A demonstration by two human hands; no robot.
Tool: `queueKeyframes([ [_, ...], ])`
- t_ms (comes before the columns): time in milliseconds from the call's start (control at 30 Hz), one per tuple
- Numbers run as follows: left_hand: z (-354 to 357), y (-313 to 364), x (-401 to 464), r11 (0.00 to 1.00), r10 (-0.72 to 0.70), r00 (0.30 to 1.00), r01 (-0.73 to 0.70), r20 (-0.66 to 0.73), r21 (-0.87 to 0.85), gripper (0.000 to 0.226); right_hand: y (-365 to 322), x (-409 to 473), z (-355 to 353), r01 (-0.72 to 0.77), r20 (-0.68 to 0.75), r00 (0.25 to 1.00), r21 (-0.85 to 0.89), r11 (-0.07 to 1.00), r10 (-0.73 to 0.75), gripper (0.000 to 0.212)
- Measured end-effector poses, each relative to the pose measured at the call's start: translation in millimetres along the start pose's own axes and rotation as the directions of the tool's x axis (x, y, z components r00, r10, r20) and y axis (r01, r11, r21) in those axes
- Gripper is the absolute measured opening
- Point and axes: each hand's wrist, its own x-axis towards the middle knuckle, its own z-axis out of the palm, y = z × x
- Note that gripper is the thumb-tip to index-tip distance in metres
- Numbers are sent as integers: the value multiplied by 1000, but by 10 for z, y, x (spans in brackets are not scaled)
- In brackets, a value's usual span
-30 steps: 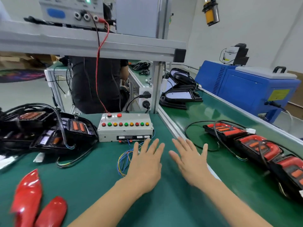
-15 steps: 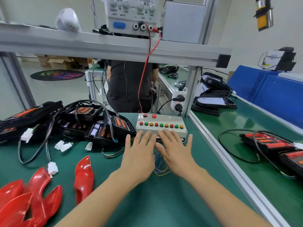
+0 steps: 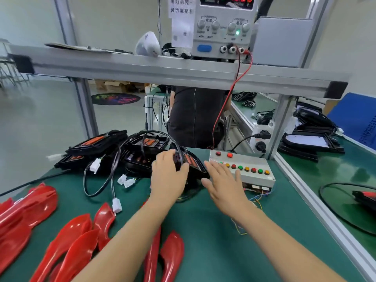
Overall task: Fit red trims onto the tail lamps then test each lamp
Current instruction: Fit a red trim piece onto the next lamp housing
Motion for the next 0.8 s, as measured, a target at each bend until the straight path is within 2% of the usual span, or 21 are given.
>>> queueKeyframes([
  [100, -9, -4, 269, 975, -218, 969, 223, 116, -26, 74, -76, 135, 67, 44, 12, 999, -18, 999, -44, 55],
  [233, 83, 2, 512, 934, -349, 909, 358, 229, 6, 80, -134, 213, 164, 76, 35, 996, -12, 997, -76, 58],
  [333, 133, 11, 613, 914, -403, 883, 400, 239, 64, 64, -139, 223, 231, 86, 66, 994, 8, 996, -86, 61],
  [433, 169, -12, 623, 918, -394, 894, 395, 214, 42, 29, -122, 218, 255, 93, 70, 993, 81, 992, -99, 64],
  [533, 234, -47, 577, 905, -389, 902, 412, 188, -103, 23, -103, 212, 250, 131, 53, 989, 128, 983, -138, 62],
  [633, 265, -69, 533, 825, -438, 879, 477, 190, -303, 15, -109, 198, 212, 143, 22, 988, 223, 964, -152, 55],
  [733, 256, -71, 457, 764, -444, 877, 478, 185, -434, 12, -132, 161, 140, 128, -116, 990, 432, 893, -85, 36],
  [800, 218, -23, 363, 729, -424, 889, 450, 176, -516, 9, -123, 144, 94, 116, -230, 973, 531, 839, 11, 22],
])
